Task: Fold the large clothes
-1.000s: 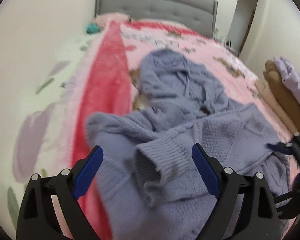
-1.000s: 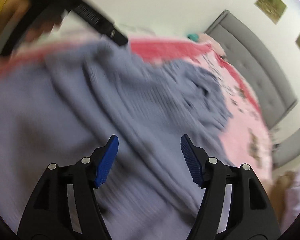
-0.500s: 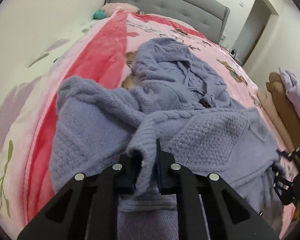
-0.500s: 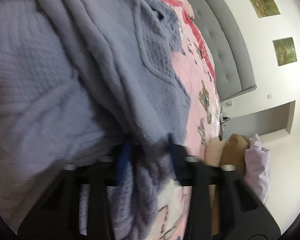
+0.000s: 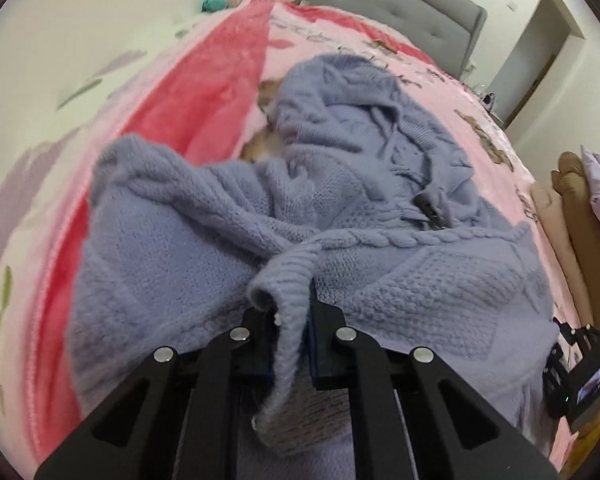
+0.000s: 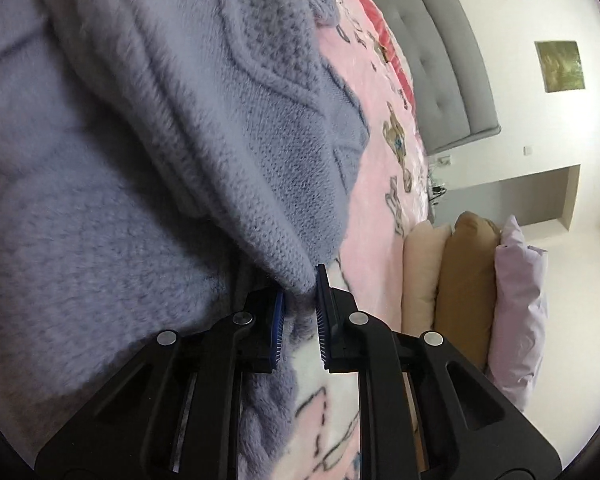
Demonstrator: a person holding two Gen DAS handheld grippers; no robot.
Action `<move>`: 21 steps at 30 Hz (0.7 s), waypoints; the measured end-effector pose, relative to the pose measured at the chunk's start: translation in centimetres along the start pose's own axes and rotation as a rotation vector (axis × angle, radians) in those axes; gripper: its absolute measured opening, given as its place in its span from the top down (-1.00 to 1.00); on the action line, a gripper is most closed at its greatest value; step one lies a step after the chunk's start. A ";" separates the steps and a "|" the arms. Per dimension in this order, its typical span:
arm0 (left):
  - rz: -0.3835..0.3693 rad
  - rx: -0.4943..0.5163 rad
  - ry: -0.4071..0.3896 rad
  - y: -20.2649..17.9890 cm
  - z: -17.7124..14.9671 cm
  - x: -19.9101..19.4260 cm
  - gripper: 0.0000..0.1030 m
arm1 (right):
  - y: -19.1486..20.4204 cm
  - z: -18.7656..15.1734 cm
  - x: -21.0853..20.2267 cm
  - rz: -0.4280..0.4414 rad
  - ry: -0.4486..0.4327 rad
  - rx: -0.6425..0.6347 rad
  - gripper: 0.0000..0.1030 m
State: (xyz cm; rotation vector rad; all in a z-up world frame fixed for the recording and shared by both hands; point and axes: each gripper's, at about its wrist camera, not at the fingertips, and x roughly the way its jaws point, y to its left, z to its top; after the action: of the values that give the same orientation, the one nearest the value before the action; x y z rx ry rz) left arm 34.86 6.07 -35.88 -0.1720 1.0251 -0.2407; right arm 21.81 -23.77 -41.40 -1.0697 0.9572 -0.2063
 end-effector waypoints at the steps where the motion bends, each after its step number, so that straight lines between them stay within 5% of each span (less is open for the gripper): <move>1: 0.007 0.005 -0.002 -0.2 0.0 0.2 0.79 | 0.2 0.0 0.2 -0.015 0.009 -0.007 0.73; 5: 0.031 0.031 -0.003 -0.8 -0.2 0.4 0.73 | -1.4 0.0 0.8 0.105 0.014 0.121 0.67; 7: 0.005 -0.003 -0.004 -0.3 0.0 0.0 0.64 | -3.2 -0.3 0.4 0.182 -0.004 0.211 0.42; 12: -0.002 0.021 -0.063 -0.3 -0.1 -3.4 -0.33 | -8.4 -2.0 -1.7 0.362 -0.067 0.458 -0.47; 13: 0.020 0.042 -0.114 -0.6 -0.3 -4.5 -0.58 | -9.7 -2.3 -2.8 0.407 -0.104 0.521 -0.51; 17: 0.088 0.089 -0.336 -2.4 -1.8 -9.7 -0.74 | -12.4 -2.1 -5.8 0.465 -0.199 0.618 -0.51; 19: 0.041 0.131 -0.326 -3.7 -2.2 -10.1 -0.74 | -13.0 -1.3 -6.5 0.513 -0.234 0.653 -0.49; 21: -0.027 0.193 -0.235 -5.4 -2.7 -8.8 -0.74 | -12.8 -0.3 -5.5 0.610 -0.248 0.692 -0.32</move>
State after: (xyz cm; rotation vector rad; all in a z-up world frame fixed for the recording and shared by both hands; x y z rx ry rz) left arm 27.56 3.21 -28.66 -0.0374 0.7614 -0.3342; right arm 21.99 -27.30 -27.91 -0.1404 0.8499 0.1006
